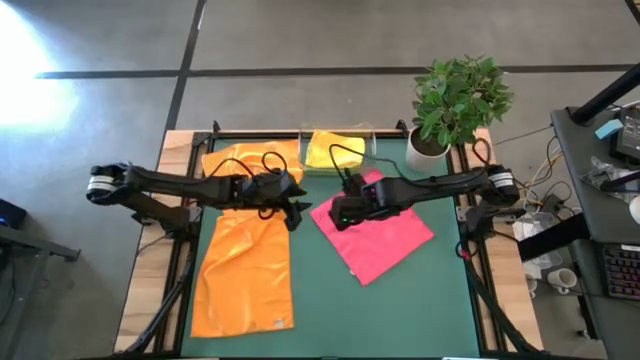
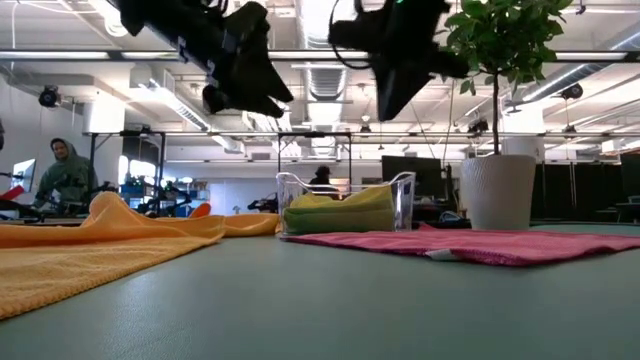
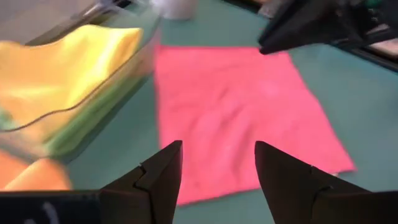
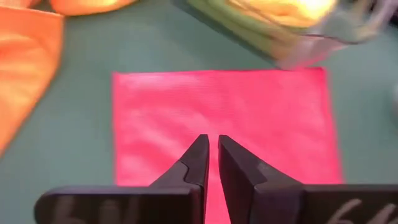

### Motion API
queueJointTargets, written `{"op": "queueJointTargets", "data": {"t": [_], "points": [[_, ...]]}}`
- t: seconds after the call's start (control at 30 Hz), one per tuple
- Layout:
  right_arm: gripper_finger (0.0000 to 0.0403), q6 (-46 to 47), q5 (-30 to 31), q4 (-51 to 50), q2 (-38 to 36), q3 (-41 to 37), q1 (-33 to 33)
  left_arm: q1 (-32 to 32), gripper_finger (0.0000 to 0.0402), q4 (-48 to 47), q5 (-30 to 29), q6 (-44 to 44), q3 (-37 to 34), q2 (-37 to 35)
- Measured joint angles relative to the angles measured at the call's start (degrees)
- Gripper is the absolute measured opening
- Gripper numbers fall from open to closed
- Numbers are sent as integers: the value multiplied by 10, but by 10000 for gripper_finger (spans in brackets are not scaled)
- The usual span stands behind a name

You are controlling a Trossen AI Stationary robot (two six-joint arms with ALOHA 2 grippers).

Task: Fold microfiber towels
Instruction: Fold the pink towel

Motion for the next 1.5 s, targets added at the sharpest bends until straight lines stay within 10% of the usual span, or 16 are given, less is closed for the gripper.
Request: {"op": "queueJointTargets", "data": {"t": [0.8,1.5], "points": [[28,24,-66,37,-257,-352,5,-64,185,176,65,-44,152,364],[28,51,-87,97,-286,-419,5,-95,185,34,99,-10,145,381]]}}
